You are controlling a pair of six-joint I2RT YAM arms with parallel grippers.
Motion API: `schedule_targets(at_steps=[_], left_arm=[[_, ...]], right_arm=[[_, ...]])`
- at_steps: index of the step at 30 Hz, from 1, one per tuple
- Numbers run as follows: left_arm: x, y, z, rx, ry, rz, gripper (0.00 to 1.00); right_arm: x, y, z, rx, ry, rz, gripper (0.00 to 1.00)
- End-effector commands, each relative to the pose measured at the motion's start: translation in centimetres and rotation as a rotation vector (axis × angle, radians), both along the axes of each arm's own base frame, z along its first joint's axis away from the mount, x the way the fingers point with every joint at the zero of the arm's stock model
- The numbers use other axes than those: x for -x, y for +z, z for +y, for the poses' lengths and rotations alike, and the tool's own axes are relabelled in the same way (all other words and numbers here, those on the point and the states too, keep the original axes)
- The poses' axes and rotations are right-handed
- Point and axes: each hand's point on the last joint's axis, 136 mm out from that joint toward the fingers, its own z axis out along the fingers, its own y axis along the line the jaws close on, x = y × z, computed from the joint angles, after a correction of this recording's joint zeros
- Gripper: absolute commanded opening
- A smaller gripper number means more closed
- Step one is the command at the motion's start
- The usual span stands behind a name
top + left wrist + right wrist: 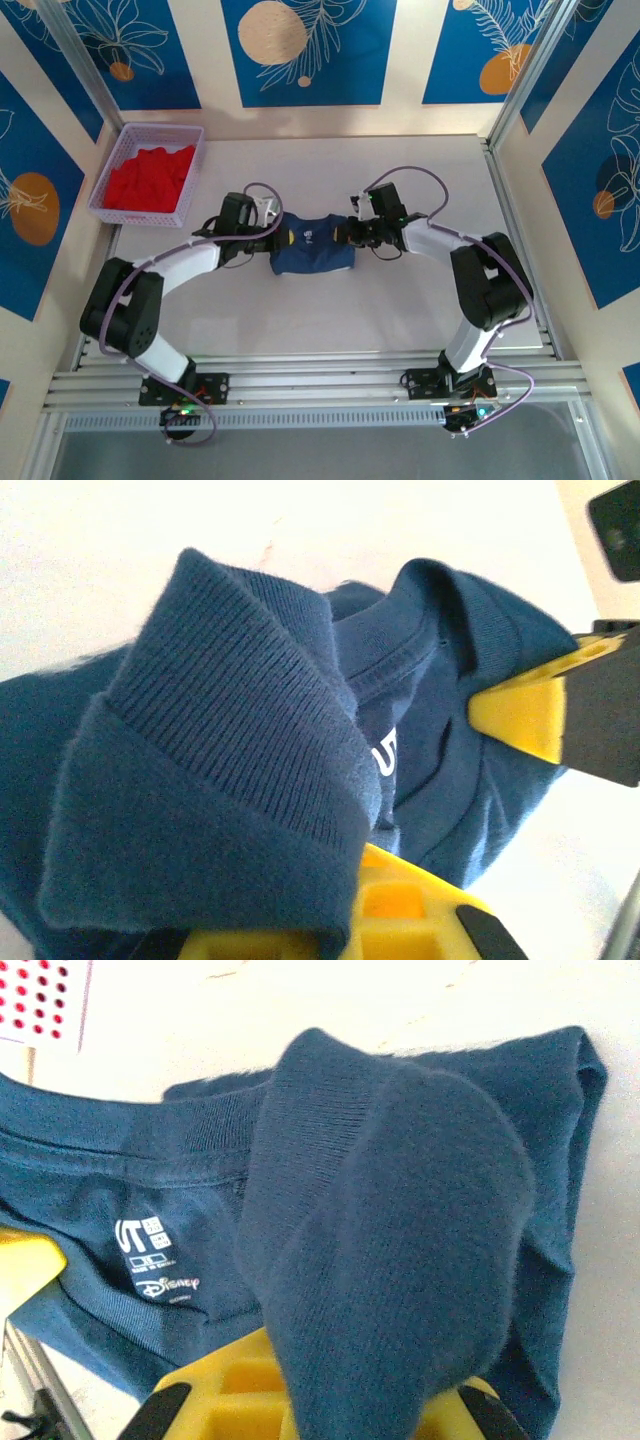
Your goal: Fold the inside-out t-shirt
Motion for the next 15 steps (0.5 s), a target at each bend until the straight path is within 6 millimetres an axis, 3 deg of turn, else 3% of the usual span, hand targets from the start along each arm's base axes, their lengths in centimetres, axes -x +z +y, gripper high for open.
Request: schedule_targets(at_steps=[1, 6, 9, 13, 15], left_arm=[[-1.1, -2.2, 1.3, -0.067, 0.052, 0.032, 0.0], [-3.1, -6.3, 2.8, -0.127, 0.121, 0.108, 0.03], [-3.2, -7.7, 2.8, -0.137, 0.129, 0.15, 0.17], [-3.4, -6.7, 3.5, -0.17, 0.151, 0.134, 0.39], [-3.7, -5.5, 4.0, -0.192, 0.163, 0.105, 0.46]], right_arm=[[-1.4, -0.7, 0.0, 0.035, 0.001, 0.013, 0.0], [-3.7, -3.2, -0.1, 0.076, 0.008, 0.049, 0.04], [-4.4, -4.5, -0.4, 0.105, 0.021, 0.097, 0.15], [-5.1, -2.8, -1.3, 0.116, 0.031, 0.077, 0.43], [-5.3, -1.1, -1.9, 0.119, 0.031, 0.049, 0.5]])
